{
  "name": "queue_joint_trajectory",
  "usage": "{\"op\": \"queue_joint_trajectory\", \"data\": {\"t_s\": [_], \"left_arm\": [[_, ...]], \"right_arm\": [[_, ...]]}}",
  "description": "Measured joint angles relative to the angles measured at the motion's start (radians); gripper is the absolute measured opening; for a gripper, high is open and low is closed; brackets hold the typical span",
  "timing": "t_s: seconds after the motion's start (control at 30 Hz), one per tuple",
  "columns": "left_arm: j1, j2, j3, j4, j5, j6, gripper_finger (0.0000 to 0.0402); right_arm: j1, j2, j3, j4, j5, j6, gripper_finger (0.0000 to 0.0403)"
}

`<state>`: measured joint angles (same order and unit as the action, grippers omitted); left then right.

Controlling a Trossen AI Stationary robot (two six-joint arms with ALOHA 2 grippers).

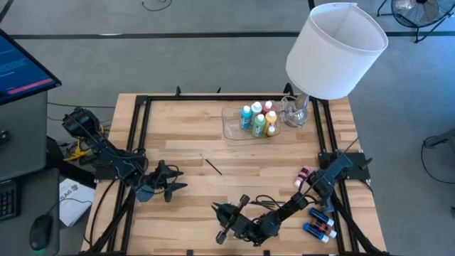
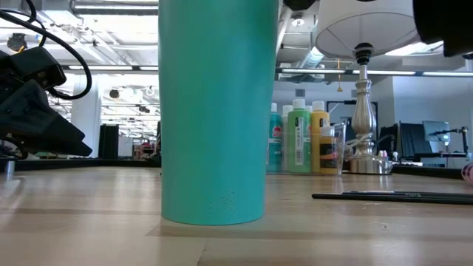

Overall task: Pick & Place Paint Supplies
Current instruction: Put the silver paintbrush into the green cup

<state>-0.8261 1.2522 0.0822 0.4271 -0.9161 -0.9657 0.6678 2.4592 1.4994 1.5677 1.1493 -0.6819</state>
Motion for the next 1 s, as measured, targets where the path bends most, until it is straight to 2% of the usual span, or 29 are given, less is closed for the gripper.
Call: {"op": "queue_joint_trajectory", "data": {"t_s": [0.13,0.37,0.67,0.83,1.0], "left_arm": [[0.0,0.0,0.0,0.0,0.0,-0.001,0.0186],[0.0,0.0,0.0,0.005,0.0,-0.003,0.0186],[-0.001,0.0,0.0,0.03,0.022,-0.003,0.0186],[-0.001,0.0,0.0,0.063,0.052,-0.004,0.0186],[-0.001,0.0,0.001,0.125,0.064,-0.004,0.0186]], "right_arm": [[0.006,0.001,0.025,0.0,-0.024,-0.023,0.0038],[0.013,0.001,0.143,-0.029,-0.03,-0.103,0.0038],[0.04,0.001,0.305,-0.037,-0.033,-0.298,0.0038],[0.054,0.001,0.394,-0.045,-0.029,-0.327,0.0038],[0.088,0.001,0.475,-0.049,-0.023,-0.507,0.0038]]}}
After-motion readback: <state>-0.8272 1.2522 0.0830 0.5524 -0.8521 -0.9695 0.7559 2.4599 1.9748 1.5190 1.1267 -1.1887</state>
